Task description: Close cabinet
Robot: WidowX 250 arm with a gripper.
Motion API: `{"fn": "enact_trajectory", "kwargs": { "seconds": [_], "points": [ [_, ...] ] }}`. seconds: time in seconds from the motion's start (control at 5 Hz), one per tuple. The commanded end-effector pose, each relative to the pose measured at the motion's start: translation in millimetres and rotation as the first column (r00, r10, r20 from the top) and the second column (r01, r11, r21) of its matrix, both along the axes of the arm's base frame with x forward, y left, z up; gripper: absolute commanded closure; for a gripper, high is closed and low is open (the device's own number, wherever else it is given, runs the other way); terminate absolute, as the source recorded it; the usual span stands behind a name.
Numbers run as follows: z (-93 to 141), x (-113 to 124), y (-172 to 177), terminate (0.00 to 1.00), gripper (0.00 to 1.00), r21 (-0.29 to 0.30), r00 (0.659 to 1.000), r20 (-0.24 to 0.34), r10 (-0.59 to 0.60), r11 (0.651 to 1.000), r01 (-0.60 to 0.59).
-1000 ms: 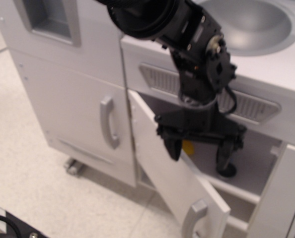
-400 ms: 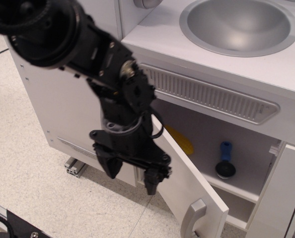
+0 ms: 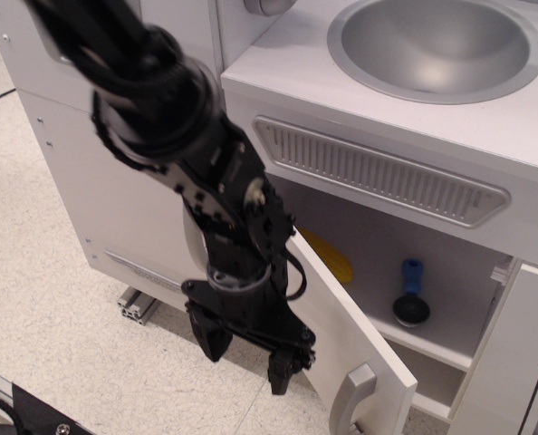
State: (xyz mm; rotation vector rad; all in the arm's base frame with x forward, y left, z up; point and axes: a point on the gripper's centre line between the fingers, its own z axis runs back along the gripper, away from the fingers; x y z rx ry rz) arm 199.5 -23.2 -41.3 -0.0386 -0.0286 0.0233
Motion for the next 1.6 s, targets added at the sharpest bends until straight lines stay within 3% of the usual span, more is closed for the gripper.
{"fn": "enact_trajectory", "kwargs": {
  "seconds": [0.0,0.4,0.8,1.2,1.4],
  "points": [
    [-4.2,35.6,-15.3,0.00,0.00,-0.012,0.995,0.064,0.080,0.997,-0.079],
    [-10.8,71.5,-36.8,0.00,0.00,-0.037,0.977,0.102,0.185,0.983,-0.182],
    [-11.8,110.1,-54.5,0.00,0.00,-0.068,0.938,0.174,0.299,0.954,-0.292],
    [-12.5,133.4,-53.0,0.00,0.00,-0.067,0.905,0.225,0.361,0.932,-0.355],
    [-11.7,132.0,-50.8,0.00,0.00,-0.056,0.906,0.235,0.351,0.936,-0.348]
  ]
}}
